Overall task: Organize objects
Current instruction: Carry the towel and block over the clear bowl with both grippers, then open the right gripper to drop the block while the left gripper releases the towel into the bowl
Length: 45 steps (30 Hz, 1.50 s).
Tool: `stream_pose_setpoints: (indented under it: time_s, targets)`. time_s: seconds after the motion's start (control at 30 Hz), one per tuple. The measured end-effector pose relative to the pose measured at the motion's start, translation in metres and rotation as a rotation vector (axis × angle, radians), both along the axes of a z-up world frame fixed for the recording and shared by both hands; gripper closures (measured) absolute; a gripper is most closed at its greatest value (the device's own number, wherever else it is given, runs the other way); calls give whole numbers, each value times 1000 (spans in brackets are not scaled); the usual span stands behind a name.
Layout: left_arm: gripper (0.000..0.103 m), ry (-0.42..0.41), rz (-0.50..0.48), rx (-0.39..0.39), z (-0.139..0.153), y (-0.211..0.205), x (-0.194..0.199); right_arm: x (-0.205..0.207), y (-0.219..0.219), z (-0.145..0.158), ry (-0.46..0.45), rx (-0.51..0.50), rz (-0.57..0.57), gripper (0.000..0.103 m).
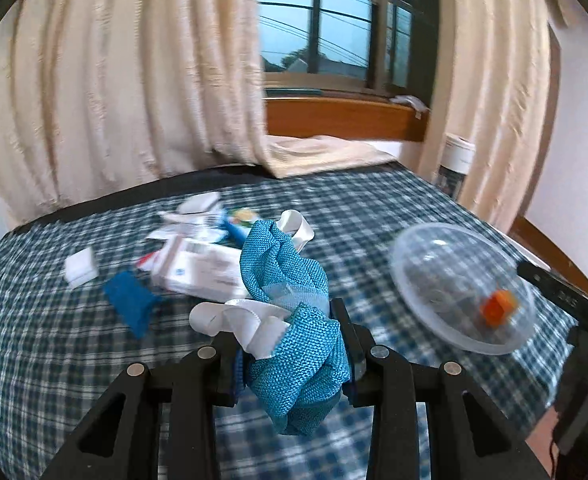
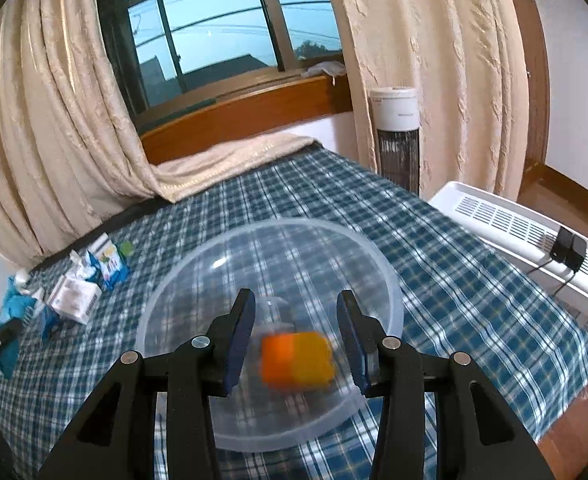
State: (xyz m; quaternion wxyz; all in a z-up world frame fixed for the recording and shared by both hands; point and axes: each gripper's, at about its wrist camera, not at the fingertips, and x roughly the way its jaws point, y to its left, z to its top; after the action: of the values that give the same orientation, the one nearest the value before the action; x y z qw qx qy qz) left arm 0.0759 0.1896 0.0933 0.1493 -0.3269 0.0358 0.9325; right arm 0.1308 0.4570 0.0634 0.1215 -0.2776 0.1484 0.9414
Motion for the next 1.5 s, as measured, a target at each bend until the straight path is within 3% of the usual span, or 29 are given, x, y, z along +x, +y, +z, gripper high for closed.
stream_pose_setpoints:
  time_s: [0.23, 0.4, 0.67, 1.0, 1.5]
  targets:
    - [65, -27, -114, -16, 5, 65, 12, -1, -1, 23, 55, 79, 10, 58]
    - [65, -72, -179, -31, 1, 109, 17, 21, 14, 50, 130, 113, -44, 48]
    - [65, -142, -194, -49, -11, 156, 19, 42, 39, 65, 144, 110, -94, 46]
    - [65, -165, -185, -65, -20, 163, 4, 35, 18, 64, 130, 172, -53, 42]
    - [65, -160, -188, -65, -19, 167, 4, 40, 19, 64, 147, 147, -50, 42]
